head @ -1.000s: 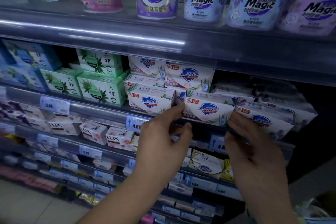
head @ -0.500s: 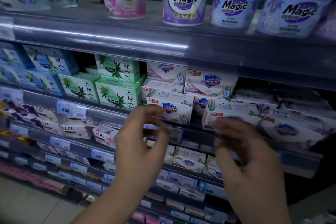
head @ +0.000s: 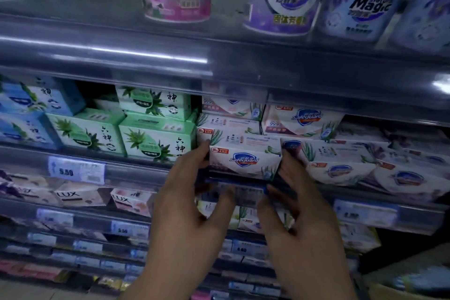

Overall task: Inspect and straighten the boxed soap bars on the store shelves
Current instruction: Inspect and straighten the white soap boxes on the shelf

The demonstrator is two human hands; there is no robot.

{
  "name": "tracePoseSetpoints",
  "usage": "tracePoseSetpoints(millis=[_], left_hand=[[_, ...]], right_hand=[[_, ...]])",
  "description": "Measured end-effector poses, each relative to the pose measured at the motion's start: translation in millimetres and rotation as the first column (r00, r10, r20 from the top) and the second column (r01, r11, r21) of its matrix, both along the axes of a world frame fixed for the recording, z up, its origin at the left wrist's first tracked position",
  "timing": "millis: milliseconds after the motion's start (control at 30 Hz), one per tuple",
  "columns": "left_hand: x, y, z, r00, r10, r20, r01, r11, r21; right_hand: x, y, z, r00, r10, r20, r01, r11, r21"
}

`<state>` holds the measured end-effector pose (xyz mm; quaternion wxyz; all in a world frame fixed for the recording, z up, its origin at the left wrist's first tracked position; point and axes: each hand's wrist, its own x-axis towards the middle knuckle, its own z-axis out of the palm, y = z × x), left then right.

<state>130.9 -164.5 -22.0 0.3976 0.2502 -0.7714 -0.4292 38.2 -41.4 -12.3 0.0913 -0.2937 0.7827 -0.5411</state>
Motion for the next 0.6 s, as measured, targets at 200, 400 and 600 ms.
tracePoseSetpoints(millis=[200,400,600], left_hand=[[6.7,-12.5,12.9,0.985,0.015,-0.173,-0.024,0.998,-0.053],[24.3,-31.1,35.9,0.936,-0.229,-0.266,0.295,0.925,0.241],[39.4,-42.4,34.4,0.938,-0.185,-0.292,0.302,0.851,0.431]], right_hand=[[0.2,2.2,8.7,0.996,-0.067,-0.054,0.054,0.978,-0.202],[2.4,5.3,24.9,0.984,0.1,0.145,-0.037,0.922,-0.384],[10.6,0.5,23.7,0.97,0.169,0.172,-0.073,0.887,-0.456]])
